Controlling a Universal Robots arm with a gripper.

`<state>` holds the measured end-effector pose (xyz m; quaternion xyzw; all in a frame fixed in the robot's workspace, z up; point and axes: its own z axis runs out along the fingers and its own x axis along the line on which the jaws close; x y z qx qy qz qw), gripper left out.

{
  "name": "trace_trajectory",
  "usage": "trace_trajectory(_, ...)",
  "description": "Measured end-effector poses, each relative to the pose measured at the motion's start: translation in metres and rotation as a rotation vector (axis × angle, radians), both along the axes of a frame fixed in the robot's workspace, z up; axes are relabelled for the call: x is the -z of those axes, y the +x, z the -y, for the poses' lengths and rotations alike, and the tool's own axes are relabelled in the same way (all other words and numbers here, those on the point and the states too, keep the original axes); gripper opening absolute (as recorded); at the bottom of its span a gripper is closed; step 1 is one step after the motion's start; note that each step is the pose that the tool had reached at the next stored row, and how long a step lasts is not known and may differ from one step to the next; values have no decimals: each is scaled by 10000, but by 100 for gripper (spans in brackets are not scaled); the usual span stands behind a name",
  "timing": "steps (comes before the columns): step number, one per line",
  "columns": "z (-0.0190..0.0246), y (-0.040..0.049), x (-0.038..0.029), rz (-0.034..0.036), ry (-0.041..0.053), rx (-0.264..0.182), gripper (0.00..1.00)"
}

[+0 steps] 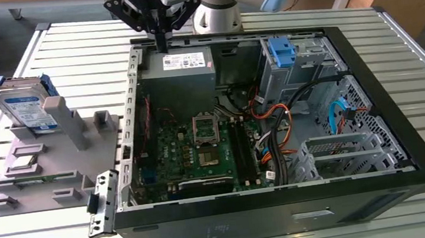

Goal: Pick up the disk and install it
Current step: 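Reach for the disk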

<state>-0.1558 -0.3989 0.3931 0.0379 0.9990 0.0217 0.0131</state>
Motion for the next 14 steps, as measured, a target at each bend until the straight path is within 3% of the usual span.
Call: trace_trajectory(14,0,-154,0,0,0,0,11)
